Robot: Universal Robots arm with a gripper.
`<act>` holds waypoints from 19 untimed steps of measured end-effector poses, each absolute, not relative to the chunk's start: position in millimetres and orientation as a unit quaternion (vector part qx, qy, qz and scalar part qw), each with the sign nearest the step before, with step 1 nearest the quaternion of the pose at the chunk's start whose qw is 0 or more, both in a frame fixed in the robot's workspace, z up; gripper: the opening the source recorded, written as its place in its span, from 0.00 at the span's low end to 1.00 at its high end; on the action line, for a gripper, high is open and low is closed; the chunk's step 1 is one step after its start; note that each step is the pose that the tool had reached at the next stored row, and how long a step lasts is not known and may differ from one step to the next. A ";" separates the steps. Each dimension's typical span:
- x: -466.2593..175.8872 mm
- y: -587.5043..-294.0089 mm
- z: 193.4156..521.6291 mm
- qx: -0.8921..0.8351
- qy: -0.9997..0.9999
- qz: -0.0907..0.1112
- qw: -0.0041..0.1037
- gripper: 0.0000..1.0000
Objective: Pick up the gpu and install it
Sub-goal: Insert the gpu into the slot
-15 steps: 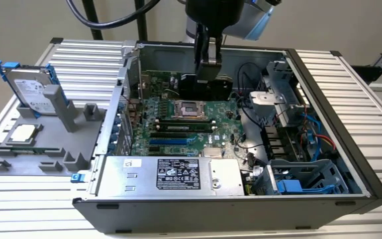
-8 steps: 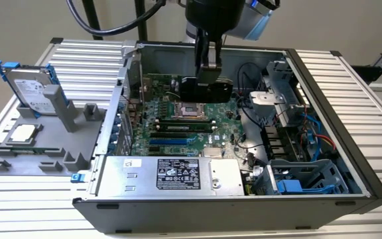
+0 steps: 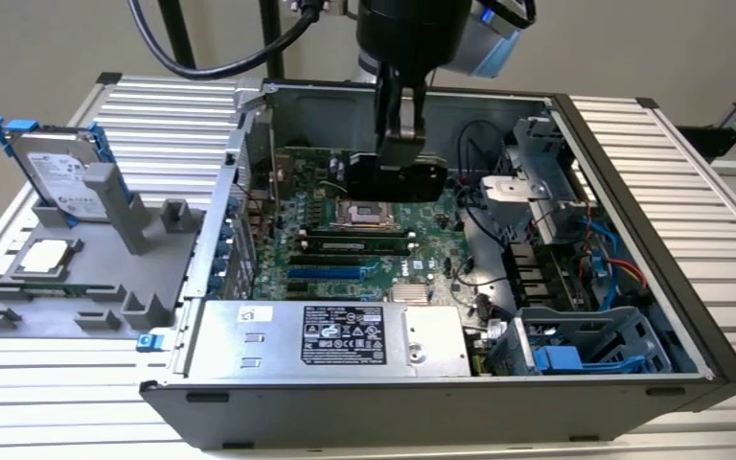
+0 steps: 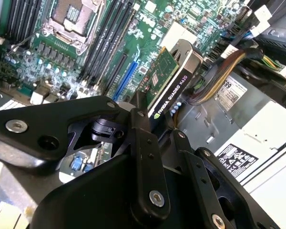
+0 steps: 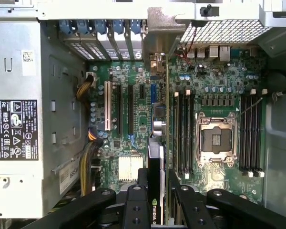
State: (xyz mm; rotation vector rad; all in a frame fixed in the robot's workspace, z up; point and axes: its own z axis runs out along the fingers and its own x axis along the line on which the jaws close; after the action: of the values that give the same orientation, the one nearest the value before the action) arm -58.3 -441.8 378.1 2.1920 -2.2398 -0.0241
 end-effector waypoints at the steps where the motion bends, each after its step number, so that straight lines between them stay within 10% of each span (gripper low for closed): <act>1: -58.3 -441.8 377.6 0.699 -0.715 -0.008 0.004 0.00; 19: -58.3 -441.8 367.3 0.699 -0.715 -0.008 0.004 0.00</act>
State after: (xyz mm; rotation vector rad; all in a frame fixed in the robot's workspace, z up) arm -58.3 -441.8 367.3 2.1909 -2.2409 -0.0240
